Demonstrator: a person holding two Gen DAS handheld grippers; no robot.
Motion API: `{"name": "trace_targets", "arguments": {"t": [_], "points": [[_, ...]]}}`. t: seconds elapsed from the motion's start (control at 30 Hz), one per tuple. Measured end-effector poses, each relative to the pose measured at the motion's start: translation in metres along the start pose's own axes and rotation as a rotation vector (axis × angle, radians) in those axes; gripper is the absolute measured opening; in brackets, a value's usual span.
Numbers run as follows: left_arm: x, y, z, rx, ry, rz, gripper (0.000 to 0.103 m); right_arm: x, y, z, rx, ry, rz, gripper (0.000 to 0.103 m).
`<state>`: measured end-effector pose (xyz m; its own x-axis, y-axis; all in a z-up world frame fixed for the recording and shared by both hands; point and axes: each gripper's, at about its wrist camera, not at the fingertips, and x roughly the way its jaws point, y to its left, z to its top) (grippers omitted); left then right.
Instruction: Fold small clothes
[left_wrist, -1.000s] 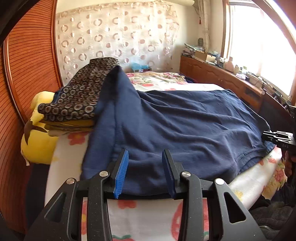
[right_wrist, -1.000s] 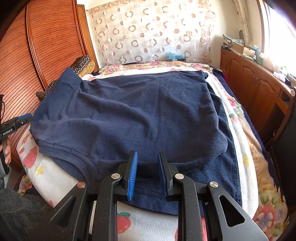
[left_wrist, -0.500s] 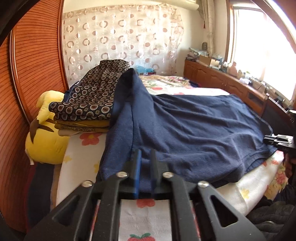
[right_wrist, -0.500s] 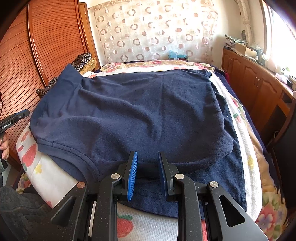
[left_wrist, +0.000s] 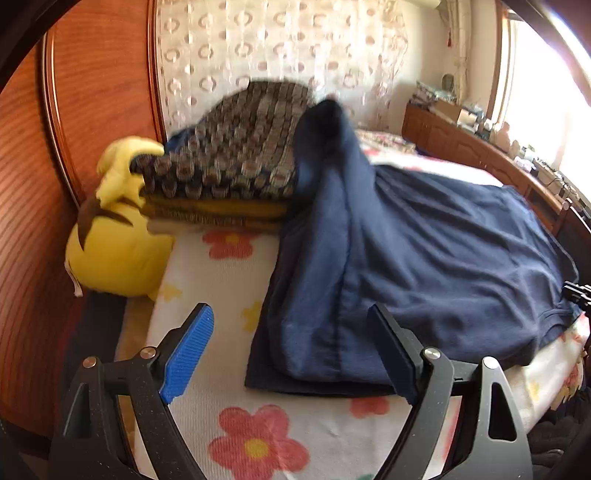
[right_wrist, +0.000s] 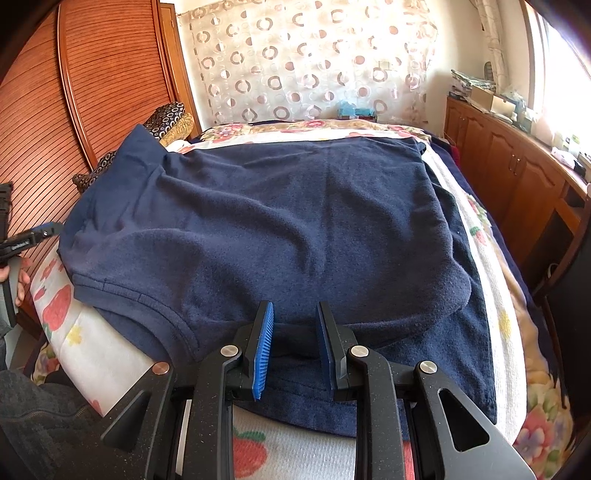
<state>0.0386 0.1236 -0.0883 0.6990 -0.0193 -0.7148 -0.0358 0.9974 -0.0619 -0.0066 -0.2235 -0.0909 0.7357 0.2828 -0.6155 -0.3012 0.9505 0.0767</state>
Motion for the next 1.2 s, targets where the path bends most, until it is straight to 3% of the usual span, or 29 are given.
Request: {"name": "trace_targets", "arguments": {"t": [0.07, 0.2, 0.27, 0.33, 0.37, 0.43, 0.5, 0.63, 0.83, 1.03, 1.2], "points": [[0.010, 0.005, -0.002, -0.023, 0.032, -0.019, 0.086, 0.000, 0.000, 0.000, -0.007, 0.000, -0.006, 0.035], [0.015, 0.008, -0.006, -0.038, 0.049, -0.055, 0.083, -0.001, -0.001, -0.001, -0.017, -0.003, -0.028, 0.044], [0.012, 0.005, -0.007, -0.023, 0.047, -0.105, 0.071, -0.002, -0.004, -0.001, -0.023, -0.004, -0.035, 0.047], [0.011, 0.001, -0.007, -0.007, 0.054, -0.134, 0.049, -0.003, -0.006, -0.001, -0.030, -0.004, -0.042, 0.048], [0.010, -0.001, -0.008, 0.002, 0.056, -0.127, 0.045, -0.003, -0.006, -0.002, -0.032, -0.004, -0.042, 0.048], [0.009, -0.005, -0.008, 0.015, 0.058, -0.137, 0.021, -0.005, -0.008, -0.003, -0.035, -0.005, -0.041, 0.049], [0.008, -0.005, -0.007, 0.004, 0.060, -0.174, 0.009, -0.006, -0.009, -0.004, -0.036, -0.009, -0.039, 0.049], [-0.007, -0.019, 0.002, 0.016, -0.001, -0.256, 0.007, -0.009, -0.012, -0.007, -0.050, -0.015, -0.038, 0.049], [-0.036, -0.076, 0.044, 0.086, -0.110, -0.382, 0.007, -0.029, -0.019, -0.006, -0.065, -0.068, -0.068, 0.049], [-0.048, -0.163, 0.089, 0.215, -0.158, -0.513, 0.006, -0.049, -0.033, -0.005, -0.038, -0.105, -0.087, 0.049], [-0.051, -0.245, 0.113, 0.318, -0.145, -0.647, 0.006, -0.070, -0.043, -0.010, -0.024, -0.139, -0.118, 0.049]]}}
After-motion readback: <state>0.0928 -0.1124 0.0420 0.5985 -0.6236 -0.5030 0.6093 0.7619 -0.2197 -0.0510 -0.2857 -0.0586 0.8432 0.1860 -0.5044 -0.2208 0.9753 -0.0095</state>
